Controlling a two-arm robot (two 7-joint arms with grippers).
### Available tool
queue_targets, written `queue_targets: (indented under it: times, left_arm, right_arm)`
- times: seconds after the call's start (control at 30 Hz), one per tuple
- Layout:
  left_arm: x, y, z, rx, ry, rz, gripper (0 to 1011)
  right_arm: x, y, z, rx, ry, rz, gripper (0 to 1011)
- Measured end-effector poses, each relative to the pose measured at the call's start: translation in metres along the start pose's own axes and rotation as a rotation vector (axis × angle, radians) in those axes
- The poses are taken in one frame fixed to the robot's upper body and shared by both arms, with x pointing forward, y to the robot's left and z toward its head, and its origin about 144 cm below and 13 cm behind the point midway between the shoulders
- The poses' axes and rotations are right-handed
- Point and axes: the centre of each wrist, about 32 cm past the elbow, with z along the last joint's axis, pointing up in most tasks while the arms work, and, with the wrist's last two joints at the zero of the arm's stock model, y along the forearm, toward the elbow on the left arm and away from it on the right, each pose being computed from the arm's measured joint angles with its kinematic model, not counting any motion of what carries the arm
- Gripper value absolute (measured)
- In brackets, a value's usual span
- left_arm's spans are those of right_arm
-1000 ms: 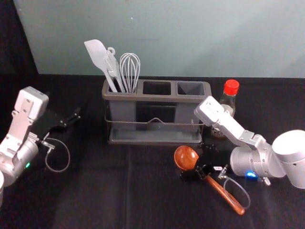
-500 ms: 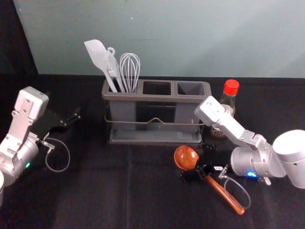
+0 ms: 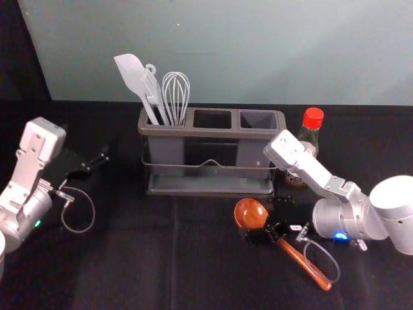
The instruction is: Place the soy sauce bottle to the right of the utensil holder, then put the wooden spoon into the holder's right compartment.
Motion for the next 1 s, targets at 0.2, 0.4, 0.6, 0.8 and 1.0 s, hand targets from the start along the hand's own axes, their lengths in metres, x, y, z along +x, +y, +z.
queue_targets:
  times: [0.2,0.4,0.6,0.8,1.0]
  left_arm:
    - [0.000,0.000,0.000,0.000,0.000,0.000,1005]
    - [0.000,0.000,0.000,0.000,0.000,0.000,1005]
    - [0.000,0.000,0.000,0.000,0.000,0.000,1005]
    - [0.000,0.000,0.000,0.000,0.000,0.000,1005]
    - [0.000,0.000,0.000,0.000,0.000,0.000,1005]
  right_arm:
    - [0.000,0.000,0.000,0.000,0.000,0.001,838]
    - [0.000,0.000,0.000,0.003,-0.001,0.001,837]
    - [-0.001,-0.010,-0.001,0.076,-0.027,0.012,838]
    - [-0.003,-0.028,0.001,0.201,-0.044,0.022,837]
    - [-0.006,-0.048,0.000,0.365,-0.079,0.023,838]
